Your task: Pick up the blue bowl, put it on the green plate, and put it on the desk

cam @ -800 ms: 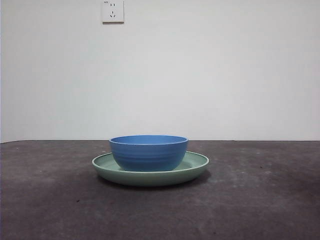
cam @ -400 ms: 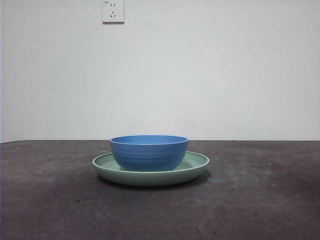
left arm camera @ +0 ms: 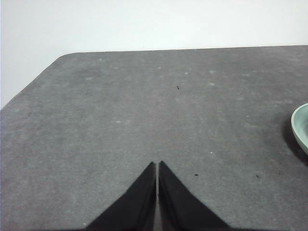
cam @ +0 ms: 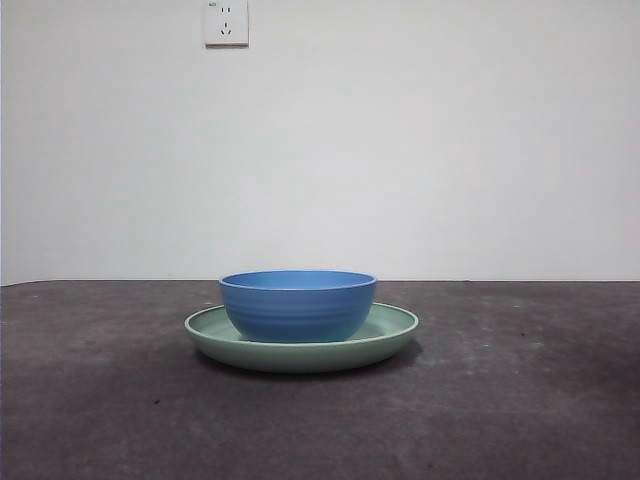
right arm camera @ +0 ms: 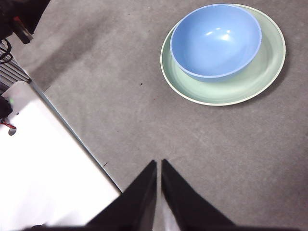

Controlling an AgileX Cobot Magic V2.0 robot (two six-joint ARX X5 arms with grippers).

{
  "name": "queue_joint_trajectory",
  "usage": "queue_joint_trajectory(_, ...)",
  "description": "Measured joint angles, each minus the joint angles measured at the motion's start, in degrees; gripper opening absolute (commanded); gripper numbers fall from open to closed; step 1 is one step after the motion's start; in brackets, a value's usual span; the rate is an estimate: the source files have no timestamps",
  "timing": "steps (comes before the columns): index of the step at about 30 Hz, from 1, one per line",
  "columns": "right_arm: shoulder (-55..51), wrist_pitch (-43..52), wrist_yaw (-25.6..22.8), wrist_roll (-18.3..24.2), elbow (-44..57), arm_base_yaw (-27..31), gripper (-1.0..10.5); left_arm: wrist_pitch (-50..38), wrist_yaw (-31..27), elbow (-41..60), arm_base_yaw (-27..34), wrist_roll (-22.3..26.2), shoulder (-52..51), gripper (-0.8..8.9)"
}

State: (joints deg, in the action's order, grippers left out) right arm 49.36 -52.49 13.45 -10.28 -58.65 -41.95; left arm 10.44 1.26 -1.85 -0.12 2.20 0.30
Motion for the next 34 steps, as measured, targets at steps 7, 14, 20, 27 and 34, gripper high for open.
queue_joint_trajectory(7,0.0,0.0,0.0,0.0,0.0,0.0,0.1,0.0,0.0,0.0,0.0,0.0,0.0,0.09)
queue_joint_trajectory(14,-0.7,0.4,-1.4,1.0,0.0,1.1,0.1,0.0,0.0,0.0,0.0,0.0,0.0,0.09)
queue_joint_trajectory(20,-6.6,11.2,-4.4,3.2,1.8,11.2,0.1,0.0,0.0,0.0,0.0,0.0,0.0,0.09)
queue_joint_trajectory(27,-18.9,25.6,-4.7,4.6,14.1,27.7,0.1,0.0,0.0,0.0,0.0,0.0,0.0,0.09)
queue_joint_trajectory(34,-31.3,40.2,-4.8,6.0,30.5,38.9,0.1,0.0,0.0,0.0,0.0,0.0,0.0,0.09)
